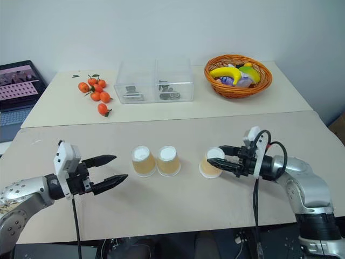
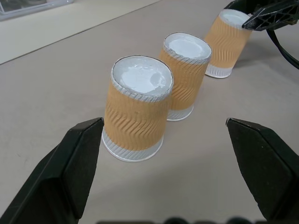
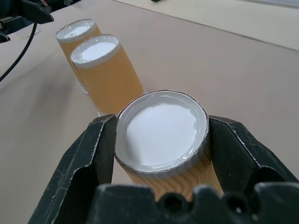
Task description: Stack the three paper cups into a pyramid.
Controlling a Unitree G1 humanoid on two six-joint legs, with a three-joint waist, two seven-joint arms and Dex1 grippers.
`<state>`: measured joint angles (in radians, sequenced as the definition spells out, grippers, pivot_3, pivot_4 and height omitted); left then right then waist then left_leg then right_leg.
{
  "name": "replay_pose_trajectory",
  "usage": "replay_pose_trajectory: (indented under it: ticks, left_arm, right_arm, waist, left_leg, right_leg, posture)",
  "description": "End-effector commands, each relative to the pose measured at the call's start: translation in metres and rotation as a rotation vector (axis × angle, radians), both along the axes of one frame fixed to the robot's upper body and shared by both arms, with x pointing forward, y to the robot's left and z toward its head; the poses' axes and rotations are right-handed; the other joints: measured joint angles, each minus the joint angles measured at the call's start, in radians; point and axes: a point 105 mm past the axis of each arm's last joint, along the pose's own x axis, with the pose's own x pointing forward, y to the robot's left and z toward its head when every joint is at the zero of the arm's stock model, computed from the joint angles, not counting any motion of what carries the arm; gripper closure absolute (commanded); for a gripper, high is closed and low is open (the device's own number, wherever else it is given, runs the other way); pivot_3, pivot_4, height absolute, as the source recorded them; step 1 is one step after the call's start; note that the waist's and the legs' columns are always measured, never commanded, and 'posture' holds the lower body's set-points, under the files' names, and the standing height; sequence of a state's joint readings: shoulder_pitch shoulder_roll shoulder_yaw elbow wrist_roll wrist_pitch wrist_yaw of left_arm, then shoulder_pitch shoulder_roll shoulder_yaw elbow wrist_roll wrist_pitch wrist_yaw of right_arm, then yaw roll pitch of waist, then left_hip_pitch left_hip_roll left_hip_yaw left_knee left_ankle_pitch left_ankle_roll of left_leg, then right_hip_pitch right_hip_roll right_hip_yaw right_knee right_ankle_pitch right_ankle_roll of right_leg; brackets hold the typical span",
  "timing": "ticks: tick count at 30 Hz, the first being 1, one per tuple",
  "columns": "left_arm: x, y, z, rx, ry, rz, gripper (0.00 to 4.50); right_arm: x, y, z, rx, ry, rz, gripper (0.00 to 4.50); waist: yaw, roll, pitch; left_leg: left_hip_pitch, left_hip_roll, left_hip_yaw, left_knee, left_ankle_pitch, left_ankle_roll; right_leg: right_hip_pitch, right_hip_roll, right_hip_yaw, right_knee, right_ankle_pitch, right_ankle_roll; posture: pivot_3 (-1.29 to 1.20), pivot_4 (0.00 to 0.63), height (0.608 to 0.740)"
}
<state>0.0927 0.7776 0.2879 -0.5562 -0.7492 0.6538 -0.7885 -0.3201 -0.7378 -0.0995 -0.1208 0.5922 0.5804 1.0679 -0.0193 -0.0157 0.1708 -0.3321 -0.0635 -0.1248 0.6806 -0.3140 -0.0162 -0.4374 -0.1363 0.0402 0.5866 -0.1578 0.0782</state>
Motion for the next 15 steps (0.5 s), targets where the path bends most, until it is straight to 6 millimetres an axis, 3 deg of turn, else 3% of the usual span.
replay_pose_trajectory:
  ticks: [1,7,15]
  left_arm:
    - [-0.004,-0.006,0.009,-0.007,-0.038,-0.028,0.0]
    - [-0.006,-0.006,0.008,-0.015,-0.033,-0.021,0.0]
    - [-0.009,-0.009,0.006,-0.03,-0.032,-0.005,0.0]
  right_arm:
    - [-0.002,0.009,0.023,-0.03,-0.081,0.095,1.8]
    - [0.004,0.023,0.08,-0.046,-0.212,0.241,1.8]
    - [0.002,0.049,0.126,0.0,-0.284,0.414,1.8]
  waist:
    - [0.002,0.0,0.0]
    - [-0.003,0.0,0.0]
    - [0.0,0.0,0.0]
  left_leg:
    - [0.0,0.001,0.0,0.0,0.0,0.0]
    - [-0.001,0.001,0.0,0.0,0.0,0.0]
    - [-0.003,0.007,0.0,0.0,-0.001,-0.001]
  right_leg:
    - [0.0,0.001,0.0,0.0,0.0,0.0]
    - [-0.002,0.002,0.0,-0.001,0.001,-0.001]
    - [-0.003,0.007,-0.001,-0.005,0.003,-0.004]
  posture:
    - [0.0,0.15,0.738]
    - [0.0,0.15,0.738]
    - [0.0,0.15,0.738]
